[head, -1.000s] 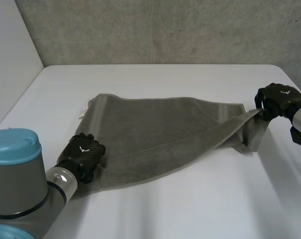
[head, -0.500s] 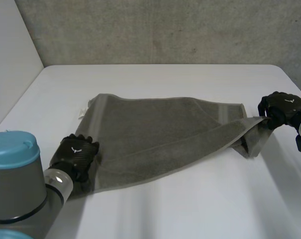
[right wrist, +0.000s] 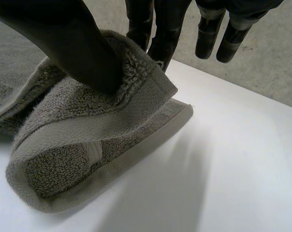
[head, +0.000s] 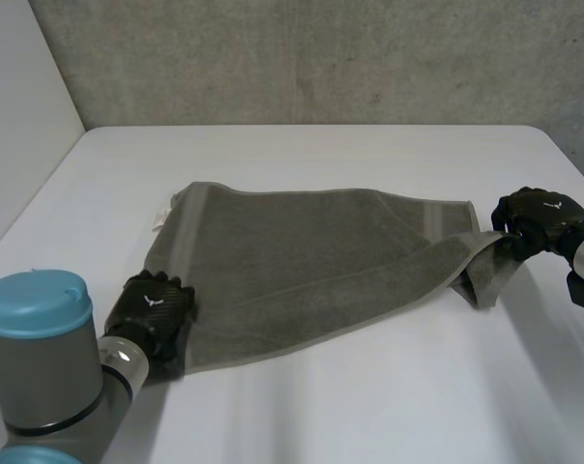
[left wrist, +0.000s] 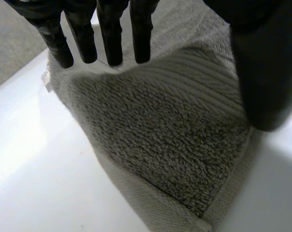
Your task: Fold the towel.
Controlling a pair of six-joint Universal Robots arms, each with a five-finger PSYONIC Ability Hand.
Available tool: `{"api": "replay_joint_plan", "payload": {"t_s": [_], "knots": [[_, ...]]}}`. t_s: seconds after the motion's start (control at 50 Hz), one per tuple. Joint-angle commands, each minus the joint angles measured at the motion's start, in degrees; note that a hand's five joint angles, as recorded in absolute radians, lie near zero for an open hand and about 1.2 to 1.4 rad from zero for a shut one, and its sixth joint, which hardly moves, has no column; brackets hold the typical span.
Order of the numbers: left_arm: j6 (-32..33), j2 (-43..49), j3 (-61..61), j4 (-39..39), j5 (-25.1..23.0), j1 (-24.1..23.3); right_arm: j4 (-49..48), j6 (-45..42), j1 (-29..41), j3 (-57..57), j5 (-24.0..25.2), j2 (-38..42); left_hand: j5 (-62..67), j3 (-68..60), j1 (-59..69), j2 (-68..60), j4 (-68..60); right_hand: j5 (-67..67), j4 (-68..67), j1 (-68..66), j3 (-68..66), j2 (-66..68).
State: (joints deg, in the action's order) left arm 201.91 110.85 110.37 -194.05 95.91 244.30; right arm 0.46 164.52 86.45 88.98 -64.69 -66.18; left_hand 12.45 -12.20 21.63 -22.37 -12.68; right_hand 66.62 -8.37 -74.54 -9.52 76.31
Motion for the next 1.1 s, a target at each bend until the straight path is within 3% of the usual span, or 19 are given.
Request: {"api": "replay_joint_plan", "payload": {"t_s": [0.02, 0.06, 0.1, 0.4, 0.48, 0.56, 0.66, 0.7, 0.74, 0.76, 0.84, 0.96, 1.0, 1.02, 1.04, 1.06, 1.08, 1.1], "knots": [[0.15, 2.44, -1.73, 0.16, -0.02, -0.14, -0.02, -0.07, -0.14, -0.04, 0.0, 0.0, 20.74, 2.2, 21.55, -20.82, 2.68, 3.38, -1.63, -5.46, -0.48, 3.69], [0.15, 2.44, -2.52, 0.16, -0.02, -0.05, -0.02, -0.07, -0.14, -0.04, 0.0, 0.0, 52.06, 2.2, 52.87, -52.14, 2.68, 3.38, -1.63, -5.46, -0.48, 3.69], [0.15, 2.18, -2.87, 0.16, -0.02, -0.05, -0.02, -0.07, -0.14, -0.04, 0.0, 0.0, 57.5, 2.2, 58.31, -57.58, 2.68, 3.38, -1.63, -5.46, -0.48, 3.69], [0.24, -1.25, -6.39, 1.04, -0.11, 0.92, 0.33, -0.16, -0.14, -0.04, 1.93, -0.26, 57.55, 2.2, 58.37, -57.63, 2.68, 3.38, -1.63, -5.46, -0.48, 3.69], [0.32, -2.65, -5.87, 4.36, -0.29, 1.01, 1.48, -1.3, -0.14, -0.21, 3.17, -1.49, 57.55, 2.2, 58.37, -57.63, 2.68, 3.38, -1.63, -5.46, -0.48, 3.69], [0.41, -4.5, -5.6, 7.98, -0.81, 1.36, 7.34, -8.57, -0.23, -0.48, 5.97, -4.12, 57.55, 2.2, 58.37, -57.63, 2.68, 3.38, -1.63, -5.46, -0.48, 3.69], [1.29, -8.19, -5.42, 16.42, -6.97, 3.29, 17.44, -20.51, -1.54, -0.65, 6.77, -5.18, 57.55, 2.2, 58.37, -57.63, 2.68, 3.38, -1.63, -5.46, -0.48, 3.69], [3.74, -10.29, -5.95, 22.98, -12.3, 6.7, 20.64, -24.86, -1.9, -0.57, 6.68, -5.18, 57.55, 2.2, 58.37, -57.63, 2.68, 3.38, -1.63, -5.46, -0.48, 3.69], [5.75, -11.17, -6.47, 26.23, -14.5, 8.55, 26.67, -34.65, -2.43, -0.48, 6.07, -4.75, 57.55, 2.2, 58.37, -57.63, 2.68, 3.38, -1.63, -5.46, -0.48, 3.69], [8.21, -11.44, -7.7, 29.4, -16.09, 10.31, 26.7, -34.7, -2.43, -0.48, 6.07, -4.74, 57.55, 2.2, 58.37, -57.63, 2.68, 3.38, -1.63, -5.46, -0.48, 3.69], [12.26, -10.83, -11.64, 32.93, -17.68, 12.86, 30.13, -43.91, -1.73, -3.1, 5.46, -1.95, 57.55, 2.2, 58.37, -57.63, 2.68, 3.38, -1.63, -5.46, -0.48, 3.69], [11.32, -2.15, -27.26, 25.24, -17.25, 12.52, 27.23, -41.82, 0.74, -15.24, 2.38, 3.52, 57.55, 2.2, 58.37, -57.63, 2.68, 3.38, -1.63, -5.46, -0.48, 3.69], [9.2, 0.16, -32.41, 21.17, -16.55, 12.17, 19.8, -36.05, 5.46, -27.4, -1.64, 5.53, 57.55, 2.2, 58.37, -57.63, 2.68, 3.38, -1.63, -5.46, -0.48, 3.69], [6.24, 1.46, -37.28, 16.21, -14.98, 11.73, 19.76, -36.02, 5.48, -27.46, -1.67, 5.54, 57.55, 2.2, 58.37, -57.63, 2.68, 3.38, -1.63, -5.46, -0.48, 3.69], [6.21, 1.48, -37.33, 16.16, -14.96, 11.73, 14.54, -31.84, 7.14, -33.46, -5.06, 5.71, 57.55, 2.2, 58.37, -57.63, 2.68, 3.38, -1.63, -5.46, -0.48, 3.69], [2.99, 2.0, -41.5, 10.33, -13.31, 11.29, 8.74, -27.28, 8.02, -38.4, -8.31, 5.28, 57.55, 2.2, 58.37, -57.63, 2.68, 3.38, -1.63, -5.46, -0.48, 3.69], [0.09, 1.92, -44.59, 4.18, -12.25, 10.77, 8.69, -27.23, 8.03, -38.45, -8.35, 5.28, 57.55, 2.2, 58.37, -57.63, 2.68, 3.38, -1.63, -5.46, -0.48, 3.69], [0.06, 1.92, -44.62, 4.12, -12.24, 10.76, 2.51, -23.23, 8.38, -41.84, -10.78, 4.58, 57.55, 2.2, 58.37, -57.63, 2.68, 3.38, -1.63, -5.46, -0.48, 3.69]]}}
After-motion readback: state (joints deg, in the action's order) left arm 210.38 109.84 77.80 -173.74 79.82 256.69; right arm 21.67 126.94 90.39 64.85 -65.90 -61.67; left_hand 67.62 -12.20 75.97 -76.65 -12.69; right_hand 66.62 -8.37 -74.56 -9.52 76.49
